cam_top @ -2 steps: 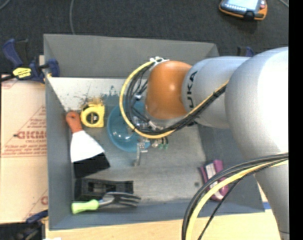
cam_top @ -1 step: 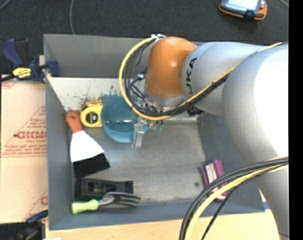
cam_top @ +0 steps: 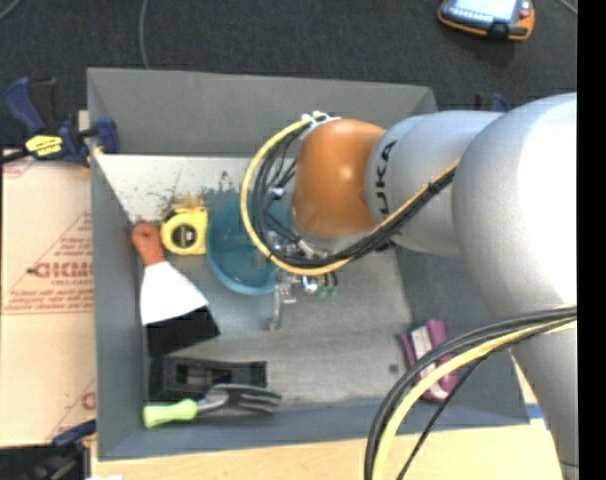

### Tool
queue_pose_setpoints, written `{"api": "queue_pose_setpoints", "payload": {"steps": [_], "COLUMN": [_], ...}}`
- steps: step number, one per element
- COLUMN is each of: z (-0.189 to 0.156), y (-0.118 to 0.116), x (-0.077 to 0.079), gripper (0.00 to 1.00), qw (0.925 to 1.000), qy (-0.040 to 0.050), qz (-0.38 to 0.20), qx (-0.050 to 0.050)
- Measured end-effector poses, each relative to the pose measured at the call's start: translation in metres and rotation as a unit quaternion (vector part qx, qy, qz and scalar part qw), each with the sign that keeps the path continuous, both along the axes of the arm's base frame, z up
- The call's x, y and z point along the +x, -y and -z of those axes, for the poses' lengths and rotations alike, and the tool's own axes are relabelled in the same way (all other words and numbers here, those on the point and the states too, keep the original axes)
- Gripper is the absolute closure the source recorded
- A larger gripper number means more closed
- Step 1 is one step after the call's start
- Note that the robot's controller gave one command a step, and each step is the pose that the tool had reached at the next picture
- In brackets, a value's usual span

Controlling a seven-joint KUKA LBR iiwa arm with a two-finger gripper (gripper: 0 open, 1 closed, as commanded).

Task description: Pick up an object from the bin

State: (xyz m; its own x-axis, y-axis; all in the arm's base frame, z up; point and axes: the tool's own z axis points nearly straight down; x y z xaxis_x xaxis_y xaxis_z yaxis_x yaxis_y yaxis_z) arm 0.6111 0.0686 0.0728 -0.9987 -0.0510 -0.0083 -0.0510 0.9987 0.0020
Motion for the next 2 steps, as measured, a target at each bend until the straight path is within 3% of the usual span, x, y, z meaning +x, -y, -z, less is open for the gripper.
{"api": "queue_pose_setpoints", "payload": {"steps": [1, 2], "z": [0.0, -0.005], "y": [-0.011, -0.002], "x": [0.024, 0.003], "gripper": [0.0, 1.0], "qw": [0.9779, 1.0], "qy": [-0.0208, 0.0008], "qz": [0.208, 0.006], "qx": [-0.008, 0.002]}}
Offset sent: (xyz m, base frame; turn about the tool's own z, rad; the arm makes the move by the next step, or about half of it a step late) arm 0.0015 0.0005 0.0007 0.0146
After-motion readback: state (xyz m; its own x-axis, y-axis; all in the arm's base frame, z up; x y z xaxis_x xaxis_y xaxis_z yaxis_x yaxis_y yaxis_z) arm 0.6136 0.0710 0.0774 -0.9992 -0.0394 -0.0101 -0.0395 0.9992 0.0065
